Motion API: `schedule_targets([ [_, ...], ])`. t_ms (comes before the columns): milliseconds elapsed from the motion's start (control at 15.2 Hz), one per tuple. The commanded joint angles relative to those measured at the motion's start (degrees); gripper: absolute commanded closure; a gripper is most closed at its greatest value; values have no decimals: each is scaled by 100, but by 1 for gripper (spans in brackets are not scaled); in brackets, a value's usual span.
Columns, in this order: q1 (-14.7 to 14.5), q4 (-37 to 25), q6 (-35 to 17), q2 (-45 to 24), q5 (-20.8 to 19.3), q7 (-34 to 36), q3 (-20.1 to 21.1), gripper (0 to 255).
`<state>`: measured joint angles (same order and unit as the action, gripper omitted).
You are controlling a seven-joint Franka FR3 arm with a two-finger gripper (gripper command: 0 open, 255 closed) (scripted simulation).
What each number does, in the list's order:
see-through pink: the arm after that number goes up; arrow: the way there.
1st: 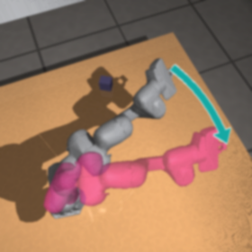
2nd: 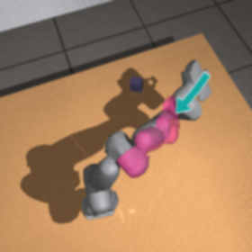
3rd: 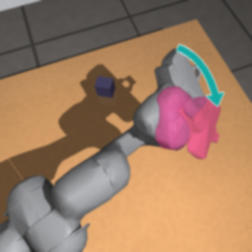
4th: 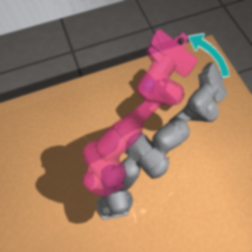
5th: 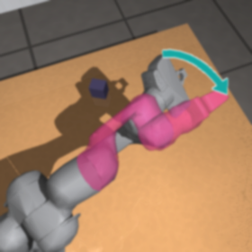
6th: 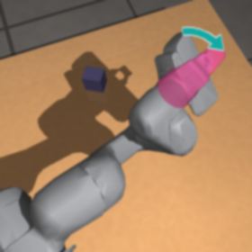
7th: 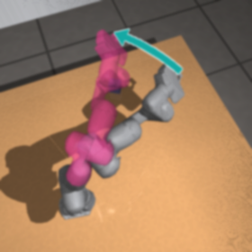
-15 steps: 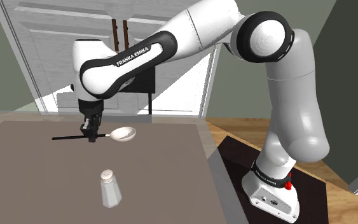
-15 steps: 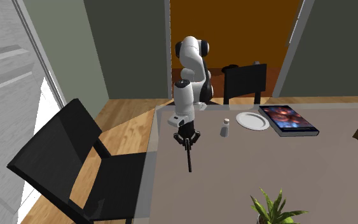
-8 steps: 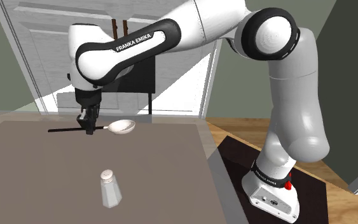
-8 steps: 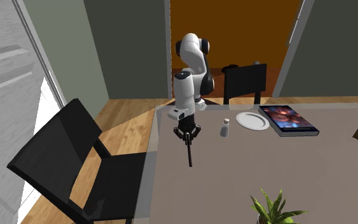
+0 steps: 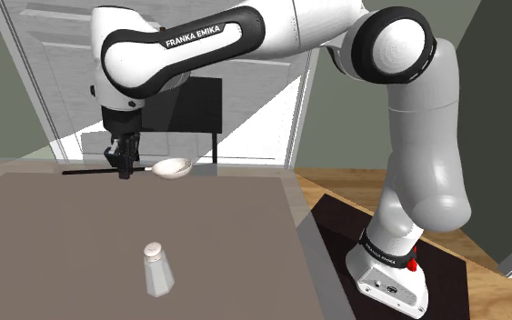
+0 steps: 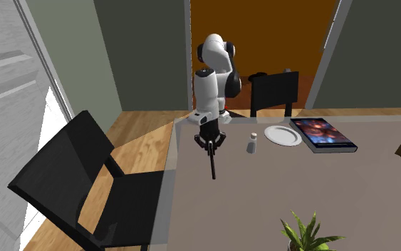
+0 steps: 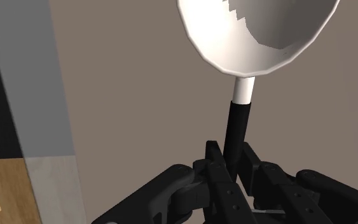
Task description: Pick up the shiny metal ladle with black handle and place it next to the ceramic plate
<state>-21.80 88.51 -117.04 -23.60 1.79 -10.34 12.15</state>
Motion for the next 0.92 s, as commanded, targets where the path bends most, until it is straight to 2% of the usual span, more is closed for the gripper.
schedule_targets([
  [0, 12, -70, 133, 61, 11, -5, 2, 255],
  [66, 12, -121, 198, 74, 12, -1, 4, 255],
  [462, -364, 773, -161, 673, 14, 611, 216, 255],
  [858, -773, 1364, -403, 1083, -16, 1297, 465, 255],
])
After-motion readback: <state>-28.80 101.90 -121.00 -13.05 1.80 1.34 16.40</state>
